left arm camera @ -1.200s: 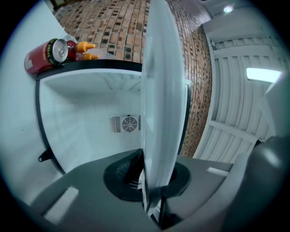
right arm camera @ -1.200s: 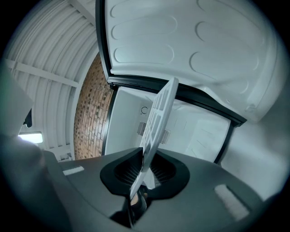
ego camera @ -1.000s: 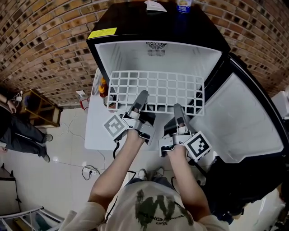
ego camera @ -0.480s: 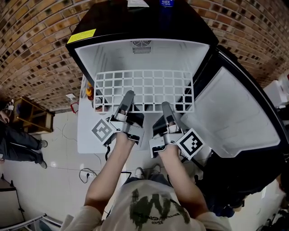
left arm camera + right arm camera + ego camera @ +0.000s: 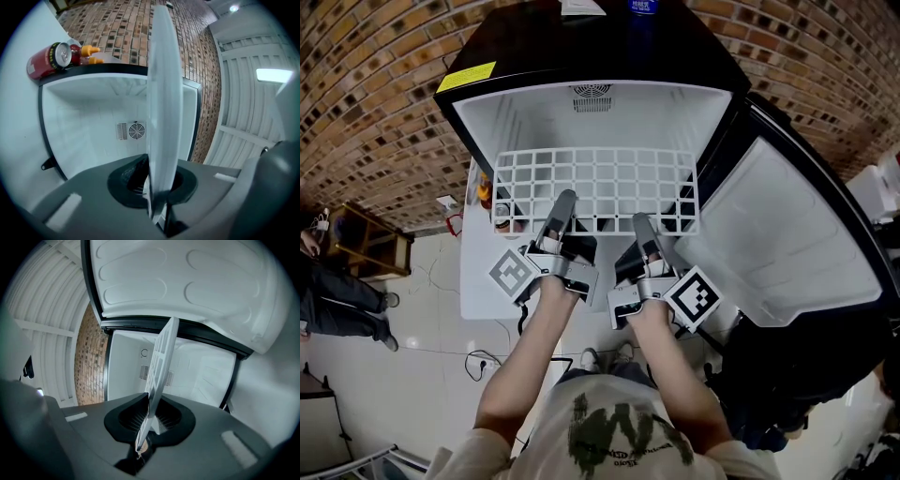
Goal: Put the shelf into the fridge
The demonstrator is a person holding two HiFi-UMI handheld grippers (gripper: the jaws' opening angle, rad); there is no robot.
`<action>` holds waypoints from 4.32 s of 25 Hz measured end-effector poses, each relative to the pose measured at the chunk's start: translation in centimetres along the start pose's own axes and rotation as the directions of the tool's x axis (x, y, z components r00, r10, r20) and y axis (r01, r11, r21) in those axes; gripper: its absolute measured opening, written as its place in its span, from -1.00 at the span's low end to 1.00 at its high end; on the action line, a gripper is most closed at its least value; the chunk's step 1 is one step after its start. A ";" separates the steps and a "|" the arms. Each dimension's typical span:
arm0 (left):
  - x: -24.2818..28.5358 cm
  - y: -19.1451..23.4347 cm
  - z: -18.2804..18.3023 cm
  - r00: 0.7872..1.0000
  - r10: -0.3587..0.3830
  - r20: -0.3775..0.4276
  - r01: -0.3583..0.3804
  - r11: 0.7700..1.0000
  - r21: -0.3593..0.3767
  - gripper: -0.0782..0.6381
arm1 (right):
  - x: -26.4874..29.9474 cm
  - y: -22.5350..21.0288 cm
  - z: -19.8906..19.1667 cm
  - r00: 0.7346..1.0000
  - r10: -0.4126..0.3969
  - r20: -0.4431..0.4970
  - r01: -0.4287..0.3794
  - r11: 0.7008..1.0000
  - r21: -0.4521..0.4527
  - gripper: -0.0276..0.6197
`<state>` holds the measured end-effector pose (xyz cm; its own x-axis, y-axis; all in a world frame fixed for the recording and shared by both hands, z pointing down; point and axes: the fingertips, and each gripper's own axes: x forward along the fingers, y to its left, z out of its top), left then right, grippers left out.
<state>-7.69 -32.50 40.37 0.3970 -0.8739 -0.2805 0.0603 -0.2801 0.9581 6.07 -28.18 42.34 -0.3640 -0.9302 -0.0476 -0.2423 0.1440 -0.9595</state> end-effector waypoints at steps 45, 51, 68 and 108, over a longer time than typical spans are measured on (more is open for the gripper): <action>8.7 -0.4 4.1 0.999 -0.034 -0.024 0.041 0.917 0.397 -0.46 | 9.1 2.0 4.1 0.998 0.022 0.065 -0.012 0.987 -0.158 -0.64; 10.3 0.3 5.1 0.999 -0.033 -0.015 0.036 0.919 0.393 -0.44 | 11.3 1.9 4.8 0.997 0.051 0.064 -0.040 0.985 -0.166 -0.63; 11.7 0.5 5.7 0.999 -0.050 -0.011 0.050 0.919 0.392 -0.41 | 12.1 1.0 5.4 0.997 -0.008 0.072 0.020 0.986 -0.167 -0.62; -4.8 -8.2 -4.6 0.975 -0.093 -0.200 0.213 0.624 0.752 -0.78 | -2.6 8.4 -1.9 0.981 0.178 -0.074 -0.185 0.759 -0.624 -0.82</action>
<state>-5.89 -24.17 34.10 0.5649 -0.7470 -0.3506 -0.5662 -0.6600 0.4938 3.25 -23.94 34.89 -0.4669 -0.8621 -0.1968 -0.6783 0.4919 -0.5458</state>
